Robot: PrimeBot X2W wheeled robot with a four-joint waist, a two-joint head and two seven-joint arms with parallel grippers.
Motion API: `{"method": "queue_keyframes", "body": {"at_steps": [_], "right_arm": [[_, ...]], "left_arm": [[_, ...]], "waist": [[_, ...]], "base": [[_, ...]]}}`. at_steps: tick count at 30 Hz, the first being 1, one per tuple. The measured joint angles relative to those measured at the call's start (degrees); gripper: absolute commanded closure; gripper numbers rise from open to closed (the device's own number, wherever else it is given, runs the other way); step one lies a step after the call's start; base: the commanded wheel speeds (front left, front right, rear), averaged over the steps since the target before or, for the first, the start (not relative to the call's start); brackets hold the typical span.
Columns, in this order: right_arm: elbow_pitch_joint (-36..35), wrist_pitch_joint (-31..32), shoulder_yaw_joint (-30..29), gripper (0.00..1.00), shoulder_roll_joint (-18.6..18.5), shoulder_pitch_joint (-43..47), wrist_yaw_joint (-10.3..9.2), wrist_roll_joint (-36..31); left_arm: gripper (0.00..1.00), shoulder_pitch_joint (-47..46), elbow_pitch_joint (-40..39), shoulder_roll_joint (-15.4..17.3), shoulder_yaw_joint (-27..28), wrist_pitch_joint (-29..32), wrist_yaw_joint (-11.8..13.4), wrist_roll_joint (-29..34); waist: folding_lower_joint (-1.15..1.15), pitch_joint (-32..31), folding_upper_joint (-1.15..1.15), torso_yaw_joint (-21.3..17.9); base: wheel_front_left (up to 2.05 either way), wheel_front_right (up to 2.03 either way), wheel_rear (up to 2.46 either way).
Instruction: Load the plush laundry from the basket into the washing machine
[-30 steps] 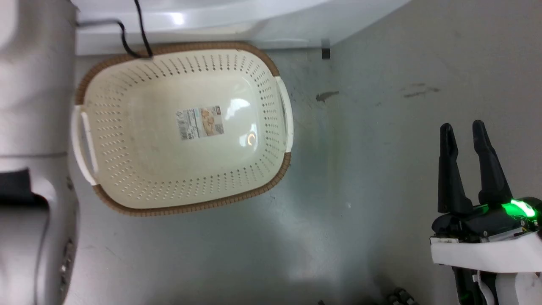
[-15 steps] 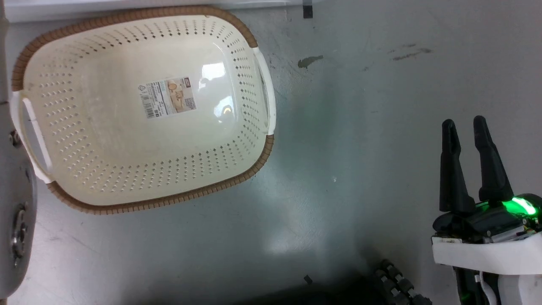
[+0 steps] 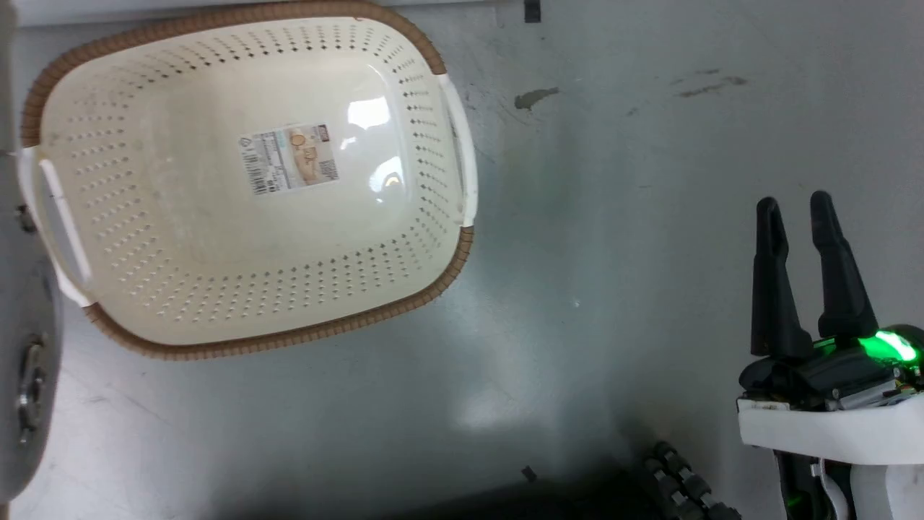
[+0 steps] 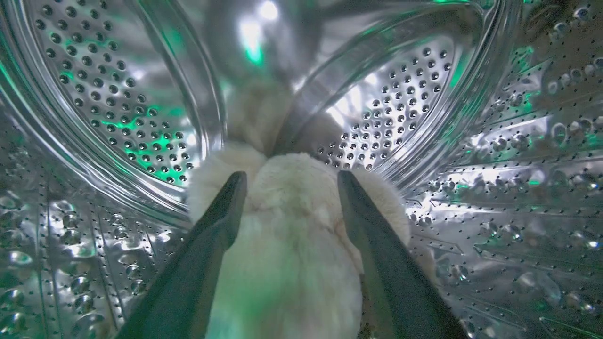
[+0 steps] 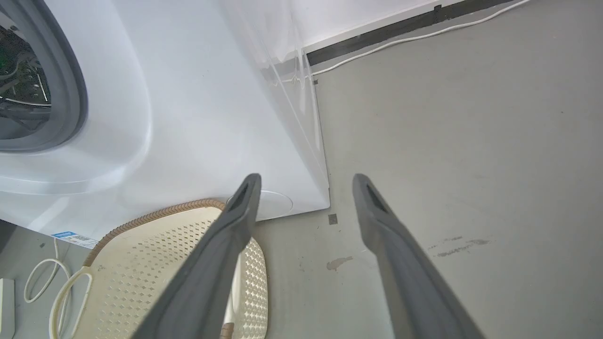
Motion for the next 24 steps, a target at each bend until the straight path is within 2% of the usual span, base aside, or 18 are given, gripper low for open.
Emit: {"method": "queue_keyframes", "body": {"at_steps": [10, 15, 24], "right_arm": [[0.2, 0.0, -0.6, 0.0, 0.0, -1.5, 0.0, -1.3], [0.9, 0.0, -1.0, 0.0, 0.0, -1.9, 0.0, -2.4], [2.8, 0.0, -2.0, 0.0, 0.0, -1.9, 0.0, -4.2]], "left_arm": [[0.0, 2.0, 2.8, -2.7, -0.1, -1.2, -1.8, -2.3], [0.0, 7.0, 2.8, -3.9, 0.6, -1.4, -2.6, -3.7], [0.0, 18.8, -2.4, -6.1, 2.4, -1.5, -3.5, -5.3]], "waist": [[0.0, -2.7, 0.0, 2.8], [0.0, -5.6, 0.0, 4.4], [0.0, -12.6, 0.0, 7.7]], "base": [[0.0, 0.0, 0.0], [0.0, 0.0, 0.0], [0.0, 0.0, 0.0]]}}
